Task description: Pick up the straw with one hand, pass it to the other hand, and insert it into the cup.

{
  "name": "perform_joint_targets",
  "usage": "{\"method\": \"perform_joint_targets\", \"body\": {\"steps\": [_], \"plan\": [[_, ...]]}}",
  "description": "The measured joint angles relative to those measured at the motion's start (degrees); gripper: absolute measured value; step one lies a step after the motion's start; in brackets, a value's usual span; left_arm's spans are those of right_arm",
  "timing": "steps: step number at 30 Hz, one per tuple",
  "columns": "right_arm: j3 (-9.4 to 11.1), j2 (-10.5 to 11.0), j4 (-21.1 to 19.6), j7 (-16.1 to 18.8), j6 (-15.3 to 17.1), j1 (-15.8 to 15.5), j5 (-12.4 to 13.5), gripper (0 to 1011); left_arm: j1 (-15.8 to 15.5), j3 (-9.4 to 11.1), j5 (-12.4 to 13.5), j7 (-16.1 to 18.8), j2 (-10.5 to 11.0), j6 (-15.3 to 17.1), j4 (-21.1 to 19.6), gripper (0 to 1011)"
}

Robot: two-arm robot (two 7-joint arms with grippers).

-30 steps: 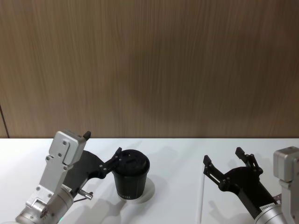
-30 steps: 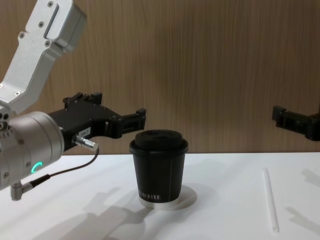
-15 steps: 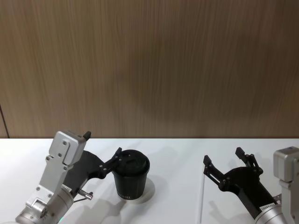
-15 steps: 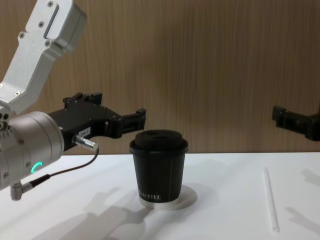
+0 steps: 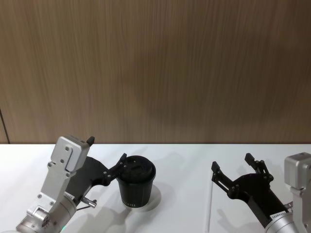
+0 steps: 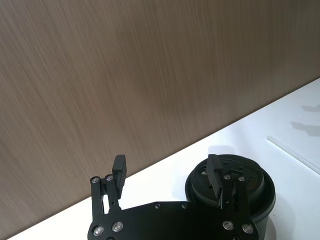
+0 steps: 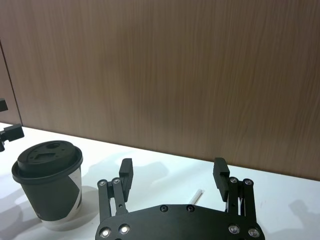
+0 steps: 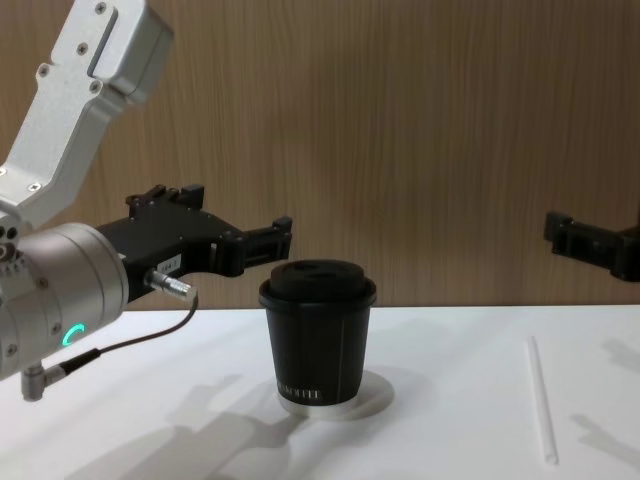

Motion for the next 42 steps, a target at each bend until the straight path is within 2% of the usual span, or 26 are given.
{"method": "perform_joint_targets", "body": {"steps": [42], "plan": [[0.0, 0.0, 0.0, 0.0, 0.0, 0.0, 0.0, 1001, 0.0, 0.0, 0.0, 0.0, 0.0, 0.0, 0.0, 1003]]}}
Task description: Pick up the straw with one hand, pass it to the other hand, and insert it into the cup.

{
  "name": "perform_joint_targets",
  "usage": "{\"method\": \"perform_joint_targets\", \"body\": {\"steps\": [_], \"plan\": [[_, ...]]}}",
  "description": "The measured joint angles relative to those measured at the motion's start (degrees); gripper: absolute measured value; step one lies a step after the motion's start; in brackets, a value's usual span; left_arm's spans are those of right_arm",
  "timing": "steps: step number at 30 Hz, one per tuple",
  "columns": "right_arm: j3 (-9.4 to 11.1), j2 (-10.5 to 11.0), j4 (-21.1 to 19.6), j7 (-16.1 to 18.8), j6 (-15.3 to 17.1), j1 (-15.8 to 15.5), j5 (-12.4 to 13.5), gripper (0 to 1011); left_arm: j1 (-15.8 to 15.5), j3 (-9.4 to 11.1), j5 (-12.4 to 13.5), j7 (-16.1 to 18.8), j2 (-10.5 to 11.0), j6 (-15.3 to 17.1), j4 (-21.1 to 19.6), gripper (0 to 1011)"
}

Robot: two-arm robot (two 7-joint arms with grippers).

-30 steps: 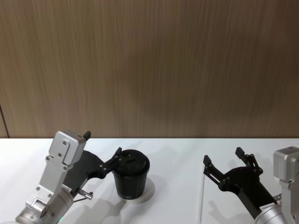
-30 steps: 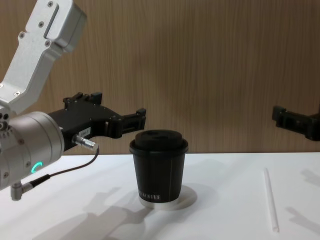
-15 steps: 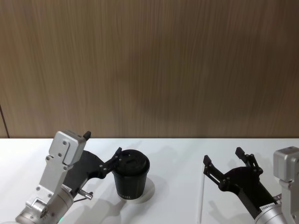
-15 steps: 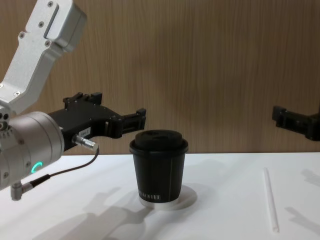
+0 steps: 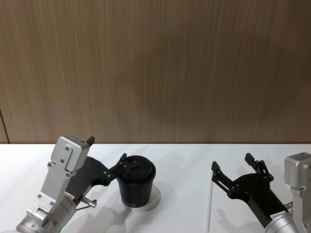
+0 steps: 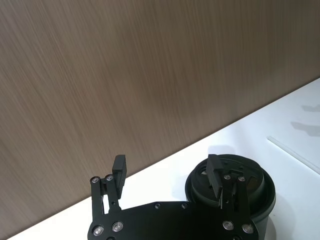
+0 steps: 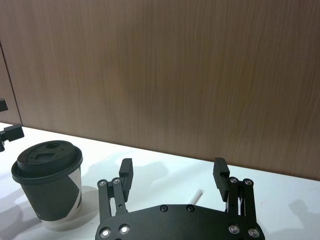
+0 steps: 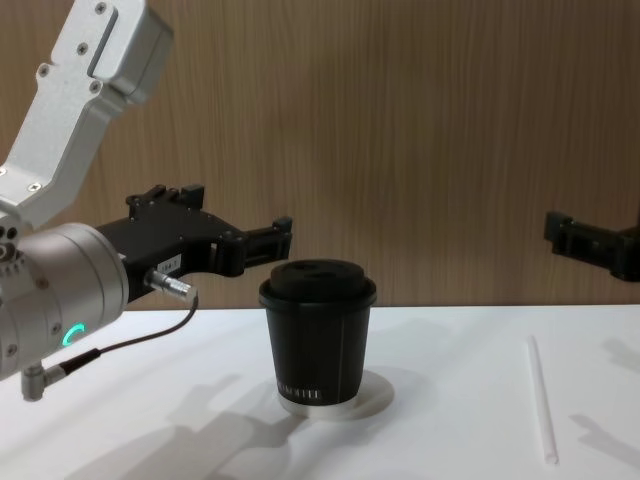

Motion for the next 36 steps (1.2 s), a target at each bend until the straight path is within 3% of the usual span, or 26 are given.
{"method": "perform_joint_targets", "body": {"steps": [36], "plan": [[0.0, 0.0, 0.0, 0.0, 0.0, 0.0, 0.0, 1001, 0.0, 0.0, 0.0, 0.0, 0.0, 0.0, 0.0, 1003]]}}
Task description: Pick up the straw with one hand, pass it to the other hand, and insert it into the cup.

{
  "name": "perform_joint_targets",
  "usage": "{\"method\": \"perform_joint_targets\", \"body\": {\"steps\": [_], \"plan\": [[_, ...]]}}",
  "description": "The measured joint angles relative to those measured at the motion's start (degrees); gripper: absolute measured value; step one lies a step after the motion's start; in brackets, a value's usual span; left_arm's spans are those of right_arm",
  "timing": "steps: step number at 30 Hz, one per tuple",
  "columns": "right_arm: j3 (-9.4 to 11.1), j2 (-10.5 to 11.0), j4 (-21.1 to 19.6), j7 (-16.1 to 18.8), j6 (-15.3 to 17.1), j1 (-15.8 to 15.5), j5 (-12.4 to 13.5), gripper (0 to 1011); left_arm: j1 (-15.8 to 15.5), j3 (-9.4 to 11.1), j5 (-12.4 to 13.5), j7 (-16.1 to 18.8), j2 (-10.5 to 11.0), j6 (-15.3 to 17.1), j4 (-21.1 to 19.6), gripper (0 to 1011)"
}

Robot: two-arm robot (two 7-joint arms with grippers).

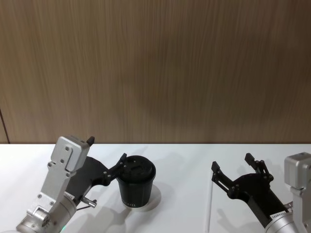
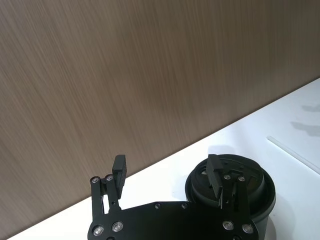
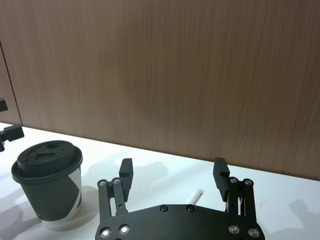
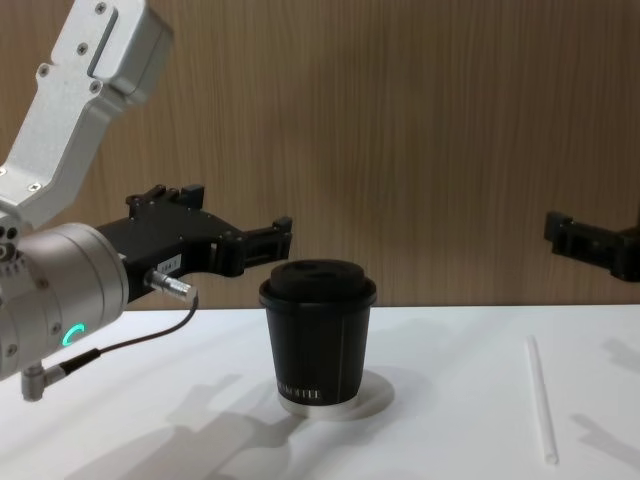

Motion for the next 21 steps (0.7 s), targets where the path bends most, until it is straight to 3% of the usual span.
{"method": "perform_joint_targets", "body": {"steps": [21], "plan": [[0.0, 0.0, 0.0, 0.0, 0.0, 0.0, 0.0, 1001, 0.0, 0.0, 0.0, 0.0, 0.0, 0.0, 0.0, 1003]]}}
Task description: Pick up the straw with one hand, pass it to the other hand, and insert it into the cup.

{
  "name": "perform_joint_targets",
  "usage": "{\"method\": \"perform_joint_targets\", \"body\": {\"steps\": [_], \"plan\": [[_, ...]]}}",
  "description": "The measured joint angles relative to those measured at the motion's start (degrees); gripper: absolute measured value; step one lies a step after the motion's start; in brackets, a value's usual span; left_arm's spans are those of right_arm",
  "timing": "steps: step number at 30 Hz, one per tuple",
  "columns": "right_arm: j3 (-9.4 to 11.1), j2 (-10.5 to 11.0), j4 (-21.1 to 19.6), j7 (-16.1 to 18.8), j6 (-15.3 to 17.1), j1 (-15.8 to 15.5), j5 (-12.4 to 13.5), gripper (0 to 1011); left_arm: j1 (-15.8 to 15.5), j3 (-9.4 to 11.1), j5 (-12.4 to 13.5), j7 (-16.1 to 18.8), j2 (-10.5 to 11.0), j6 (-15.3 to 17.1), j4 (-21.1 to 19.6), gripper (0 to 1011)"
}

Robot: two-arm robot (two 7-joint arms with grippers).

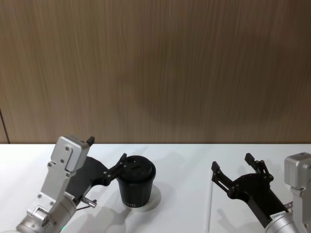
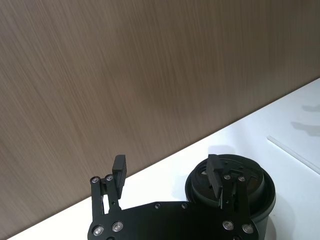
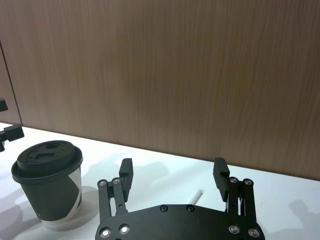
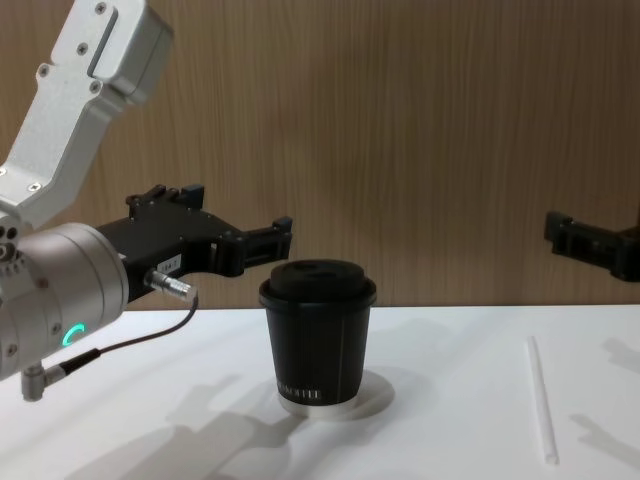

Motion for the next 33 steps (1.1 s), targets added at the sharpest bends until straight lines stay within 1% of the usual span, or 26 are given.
{"method": "perform_joint_targets", "body": {"steps": [33], "plan": [[0.0, 0.0, 0.0, 0.0, 0.0, 0.0, 0.0, 1001, 0.0, 0.0, 0.0, 0.0, 0.0, 0.0, 0.0, 1003]]}}
